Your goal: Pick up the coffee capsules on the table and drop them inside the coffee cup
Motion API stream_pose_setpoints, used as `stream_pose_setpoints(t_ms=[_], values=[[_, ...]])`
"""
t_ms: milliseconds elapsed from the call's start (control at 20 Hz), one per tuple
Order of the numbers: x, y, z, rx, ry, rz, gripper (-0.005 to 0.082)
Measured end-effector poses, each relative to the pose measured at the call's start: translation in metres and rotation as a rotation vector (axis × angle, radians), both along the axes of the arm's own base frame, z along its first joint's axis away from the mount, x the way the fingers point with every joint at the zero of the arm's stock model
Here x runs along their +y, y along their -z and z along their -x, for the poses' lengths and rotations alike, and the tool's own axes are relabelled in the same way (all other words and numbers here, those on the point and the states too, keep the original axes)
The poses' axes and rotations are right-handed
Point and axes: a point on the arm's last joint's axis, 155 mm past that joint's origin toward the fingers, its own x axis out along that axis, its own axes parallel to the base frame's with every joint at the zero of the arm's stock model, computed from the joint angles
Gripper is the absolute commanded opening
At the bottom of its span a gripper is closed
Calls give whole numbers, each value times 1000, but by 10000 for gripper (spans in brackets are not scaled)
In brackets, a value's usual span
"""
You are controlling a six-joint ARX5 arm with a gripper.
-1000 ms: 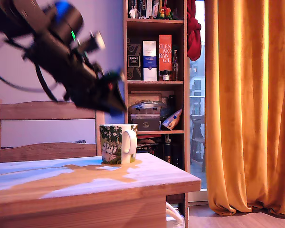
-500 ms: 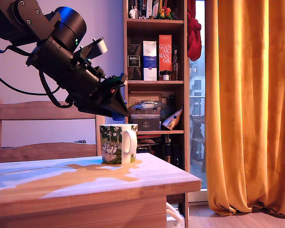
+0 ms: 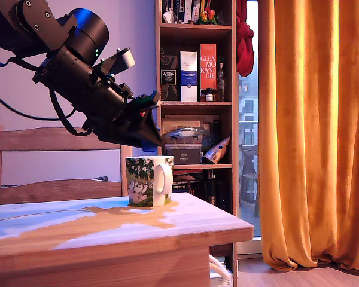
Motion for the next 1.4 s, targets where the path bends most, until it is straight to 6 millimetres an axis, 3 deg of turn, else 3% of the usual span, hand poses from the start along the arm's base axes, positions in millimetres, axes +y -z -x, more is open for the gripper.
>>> stream_pose_setpoints(t_ms=[250,350,450,550,600,700,850,950,1400], values=[[0,3,3,31,-9,12,724],[1,7,5,49,-7,3,646],[1,10,9,68,0,-1,441],[-1,10,15,91,22,4,87],[-1,6,20,97,34,10,-26],[0,-14,26,78,42,19,-24],[9,-59,35,3,24,41,-24],[13,-76,41,-8,21,45,-24],[47,-46,44,67,-24,-28,-24]])
